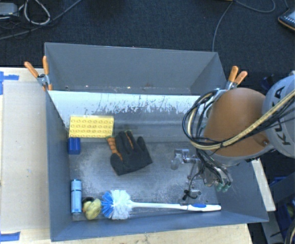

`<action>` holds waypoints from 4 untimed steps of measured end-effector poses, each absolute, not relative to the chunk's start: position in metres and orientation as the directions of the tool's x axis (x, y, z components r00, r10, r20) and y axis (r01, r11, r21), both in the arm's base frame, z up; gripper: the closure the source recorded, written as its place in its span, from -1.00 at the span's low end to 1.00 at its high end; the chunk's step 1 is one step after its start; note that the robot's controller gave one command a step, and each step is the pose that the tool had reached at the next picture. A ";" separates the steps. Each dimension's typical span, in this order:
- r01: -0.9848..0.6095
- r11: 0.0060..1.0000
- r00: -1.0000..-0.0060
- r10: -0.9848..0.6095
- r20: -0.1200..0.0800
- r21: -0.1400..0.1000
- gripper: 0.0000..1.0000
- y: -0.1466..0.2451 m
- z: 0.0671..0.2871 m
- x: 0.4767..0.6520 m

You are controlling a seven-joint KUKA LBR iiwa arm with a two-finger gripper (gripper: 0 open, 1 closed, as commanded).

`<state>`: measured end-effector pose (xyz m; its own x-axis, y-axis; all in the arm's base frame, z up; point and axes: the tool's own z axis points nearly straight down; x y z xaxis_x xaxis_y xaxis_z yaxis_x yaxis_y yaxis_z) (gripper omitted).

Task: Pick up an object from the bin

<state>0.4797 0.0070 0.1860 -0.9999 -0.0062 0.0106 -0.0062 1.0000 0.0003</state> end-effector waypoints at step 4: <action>0.035 0.999 -0.999 0.035 -0.009 0.001 -1.00 0.015 0.077 0.475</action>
Offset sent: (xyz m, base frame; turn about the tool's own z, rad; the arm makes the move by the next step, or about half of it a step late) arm -0.0106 0.0052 -0.1160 0.0093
